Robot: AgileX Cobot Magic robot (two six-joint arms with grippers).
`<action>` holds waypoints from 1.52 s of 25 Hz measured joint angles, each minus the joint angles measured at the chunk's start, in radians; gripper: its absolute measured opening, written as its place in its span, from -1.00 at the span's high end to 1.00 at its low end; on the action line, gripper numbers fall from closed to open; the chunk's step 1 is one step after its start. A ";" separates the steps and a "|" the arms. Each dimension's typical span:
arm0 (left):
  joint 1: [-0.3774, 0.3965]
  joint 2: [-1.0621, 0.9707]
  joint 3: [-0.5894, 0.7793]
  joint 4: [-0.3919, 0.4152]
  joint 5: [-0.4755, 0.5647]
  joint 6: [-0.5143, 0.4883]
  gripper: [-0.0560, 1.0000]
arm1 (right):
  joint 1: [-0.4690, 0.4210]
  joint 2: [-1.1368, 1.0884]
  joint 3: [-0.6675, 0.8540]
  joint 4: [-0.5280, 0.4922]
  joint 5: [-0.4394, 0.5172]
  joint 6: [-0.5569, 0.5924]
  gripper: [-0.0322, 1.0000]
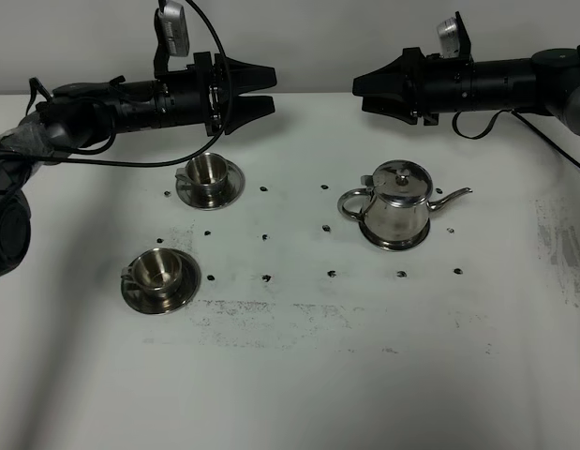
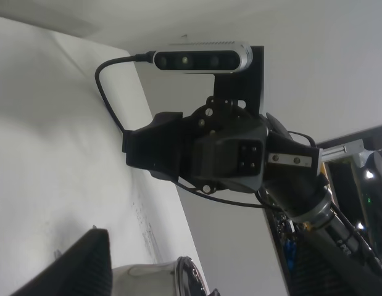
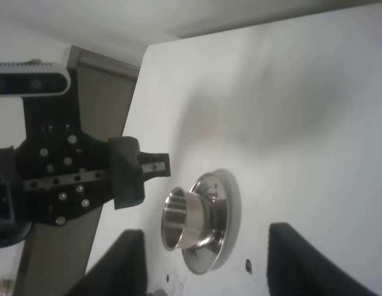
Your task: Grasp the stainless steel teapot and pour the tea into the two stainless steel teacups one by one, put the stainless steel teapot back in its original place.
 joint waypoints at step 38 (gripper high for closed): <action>-0.002 -0.430 0.022 1.094 -0.116 -0.250 -0.20 | 0.072 -0.264 -0.102 -0.940 0.009 0.369 0.09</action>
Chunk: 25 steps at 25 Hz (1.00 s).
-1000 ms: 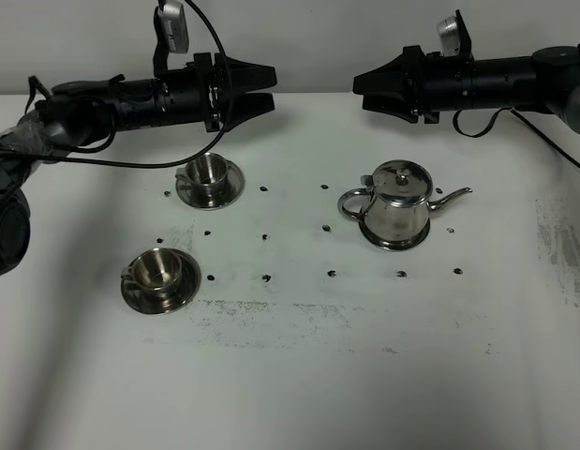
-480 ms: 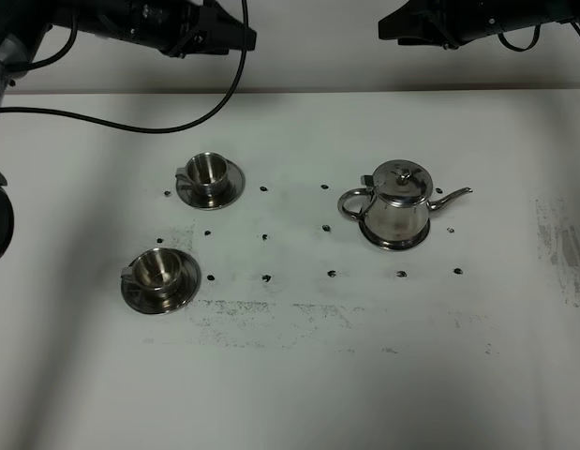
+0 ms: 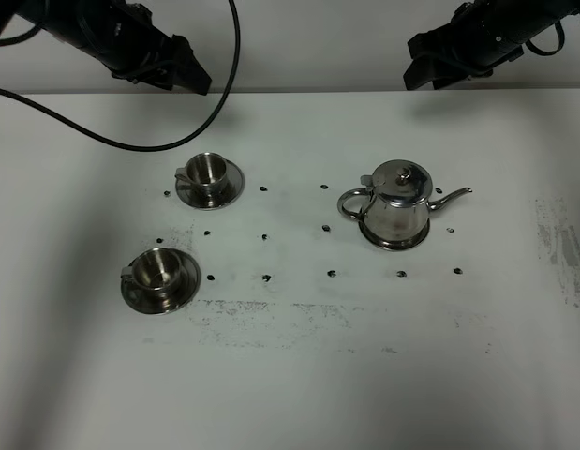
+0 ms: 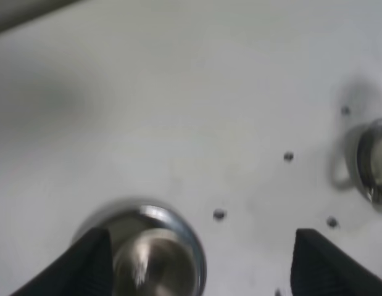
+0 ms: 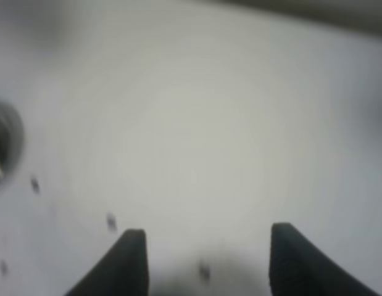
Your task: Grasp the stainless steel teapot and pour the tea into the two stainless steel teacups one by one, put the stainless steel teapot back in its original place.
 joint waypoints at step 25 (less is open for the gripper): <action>0.010 -1.193 1.167 0.460 -0.356 -0.321 -0.17 | 0.055 -0.903 0.960 -0.137 -0.344 -0.006 0.09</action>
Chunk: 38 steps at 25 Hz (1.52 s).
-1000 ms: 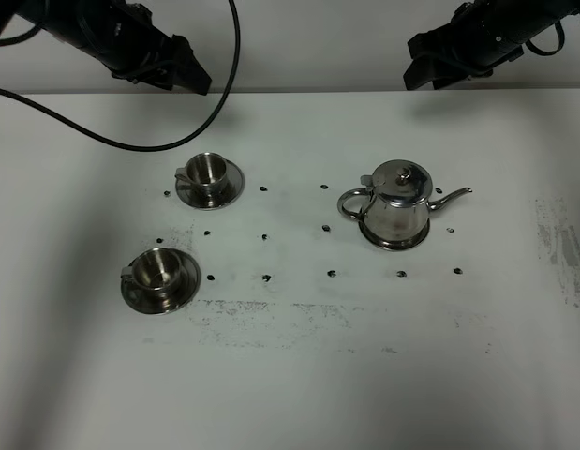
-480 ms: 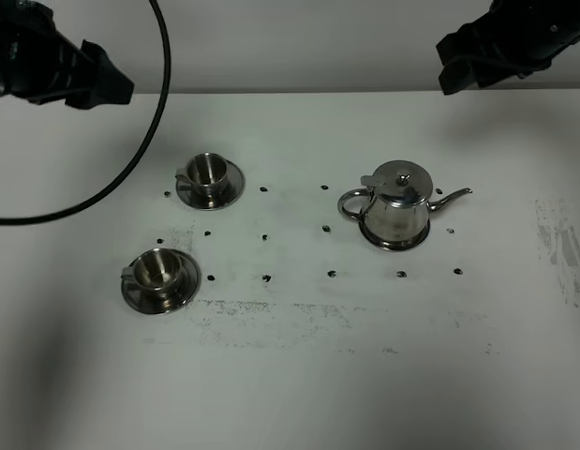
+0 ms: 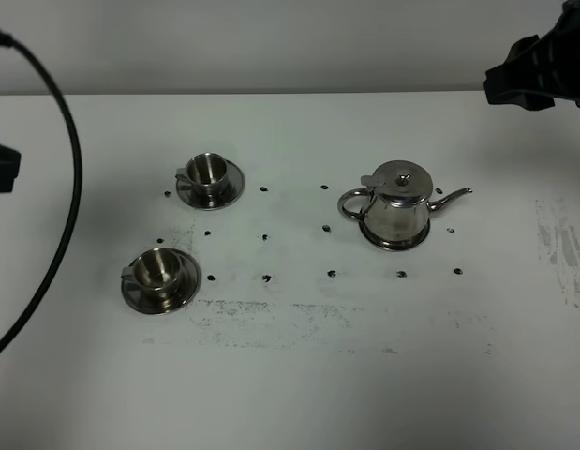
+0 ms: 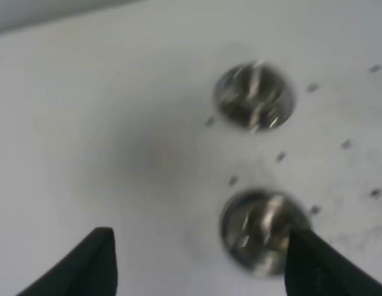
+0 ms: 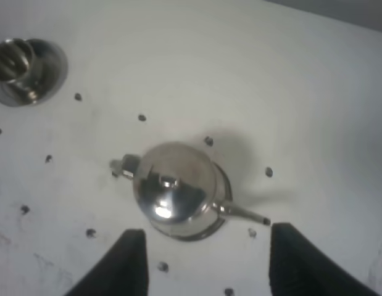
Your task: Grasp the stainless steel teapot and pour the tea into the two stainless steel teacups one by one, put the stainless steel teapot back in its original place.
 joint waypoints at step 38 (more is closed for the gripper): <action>0.000 -0.951 0.517 0.037 0.357 -0.233 -0.14 | 0.269 -0.032 0.107 -0.025 -0.132 -0.027 0.09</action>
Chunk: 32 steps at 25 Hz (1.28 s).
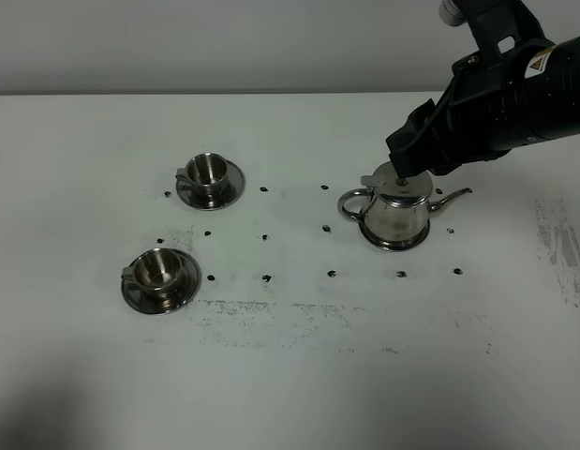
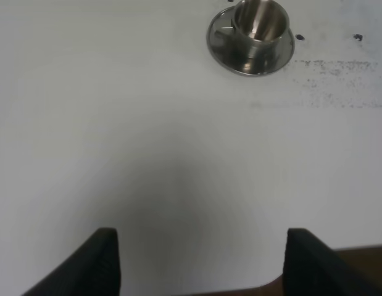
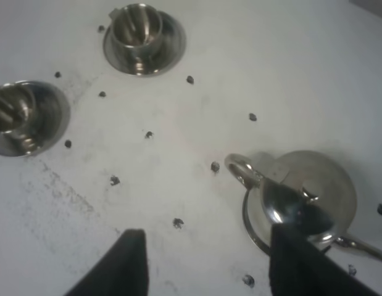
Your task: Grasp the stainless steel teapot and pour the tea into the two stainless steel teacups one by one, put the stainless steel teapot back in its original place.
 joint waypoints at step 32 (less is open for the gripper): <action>0.121 -0.136 0.000 -0.001 0.004 -0.003 -0.14 | 0.061 0.366 -0.094 0.102 -0.279 -0.176 0.09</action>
